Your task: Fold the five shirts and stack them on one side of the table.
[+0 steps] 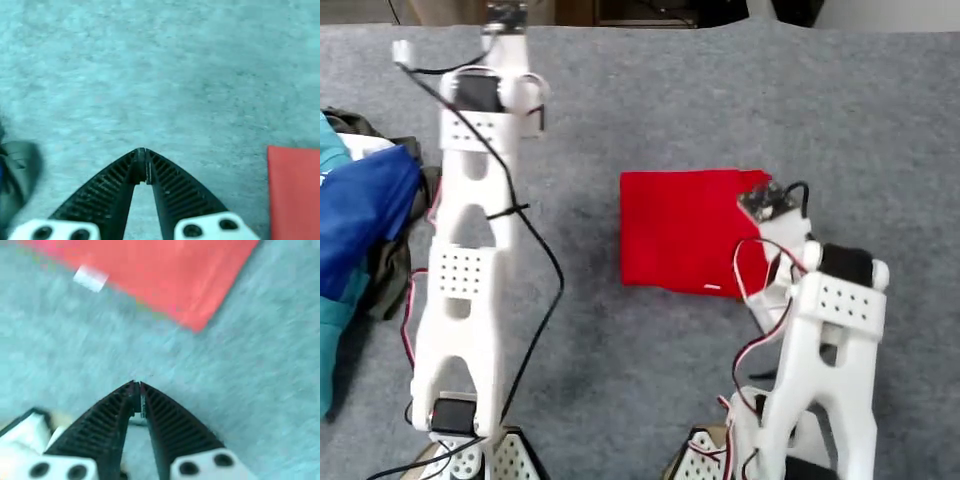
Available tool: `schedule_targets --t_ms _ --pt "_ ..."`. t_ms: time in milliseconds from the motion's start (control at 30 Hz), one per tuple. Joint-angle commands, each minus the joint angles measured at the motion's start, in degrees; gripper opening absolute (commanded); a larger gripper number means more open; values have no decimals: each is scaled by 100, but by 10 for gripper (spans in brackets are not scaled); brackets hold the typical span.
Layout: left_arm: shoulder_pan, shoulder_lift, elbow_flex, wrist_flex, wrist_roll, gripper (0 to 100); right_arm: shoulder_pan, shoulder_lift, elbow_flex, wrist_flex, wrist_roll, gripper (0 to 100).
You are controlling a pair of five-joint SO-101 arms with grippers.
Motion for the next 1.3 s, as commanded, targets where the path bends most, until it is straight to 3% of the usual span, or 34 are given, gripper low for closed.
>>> schedule_targets --t_ms 0,133,267,400,533,733,1000,1133,1267 --pt "-202 -426 -88 97 -70 19 145 -453 66 334 -18 9" --pt "-176 -1411 1064 97 -62 19 673 -954 40 44 -185 9" --pt "-193 -2923 3297 97 141 19 919 -1297 84 -369 -958 9" --pt "-229 -4365 5442 62 132 19 875 -1314 259 -466 -1802 23" --pt "-229 -5429 6787 53 132 20 444 -1314 514 -563 -3112 125" --pt "-229 -6264 7648 53 132 20 -286 -1121 708 -1231 -4624 173" --pt "-229 -6598 8053 53 149 20 -769 813 -224 -1538 -6444 173" --pt "-229 -6765 8097 53 167 20 -1112 1684 -690 -1609 -6989 174" --pt "-229 -6923 8097 53 167 20 -1077 2202 -734 -2040 -7077 174"
